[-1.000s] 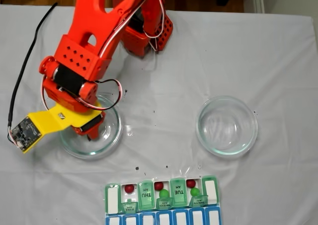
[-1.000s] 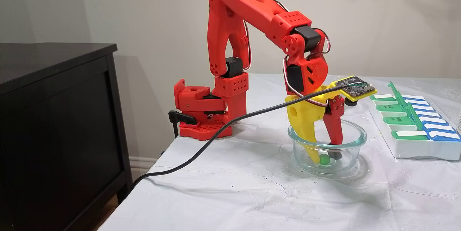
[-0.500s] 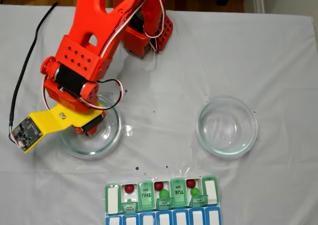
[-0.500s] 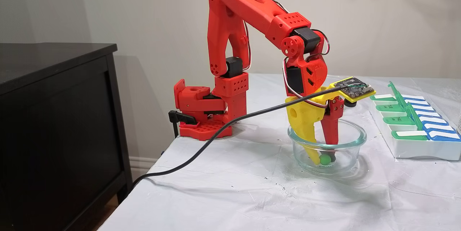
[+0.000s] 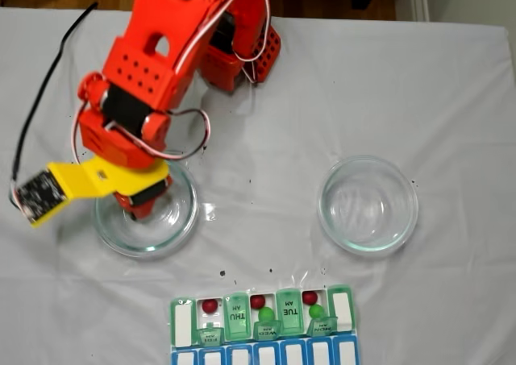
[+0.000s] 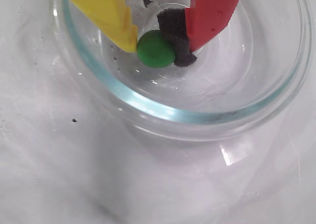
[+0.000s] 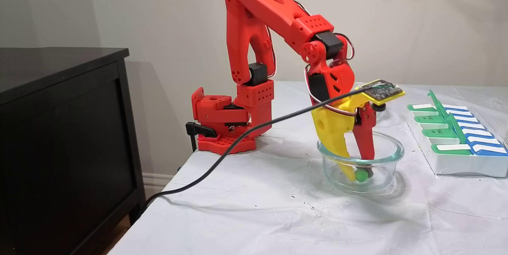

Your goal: Sort medicines into box.

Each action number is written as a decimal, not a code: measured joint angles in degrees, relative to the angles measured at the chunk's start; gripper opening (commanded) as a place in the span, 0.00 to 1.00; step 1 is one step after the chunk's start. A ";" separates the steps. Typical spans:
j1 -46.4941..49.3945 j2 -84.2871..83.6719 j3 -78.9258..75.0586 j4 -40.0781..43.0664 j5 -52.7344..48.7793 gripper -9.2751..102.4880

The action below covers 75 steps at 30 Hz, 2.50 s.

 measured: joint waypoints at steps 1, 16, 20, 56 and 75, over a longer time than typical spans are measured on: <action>-0.53 2.11 0.35 0.62 0.70 0.08; -16.52 17.49 -1.05 4.31 21.62 0.08; -21.01 10.11 -6.77 2.72 27.77 0.08; -26.19 -24.43 -33.40 -3.69 32.34 0.10; -26.19 -25.66 -34.45 -1.05 31.46 0.24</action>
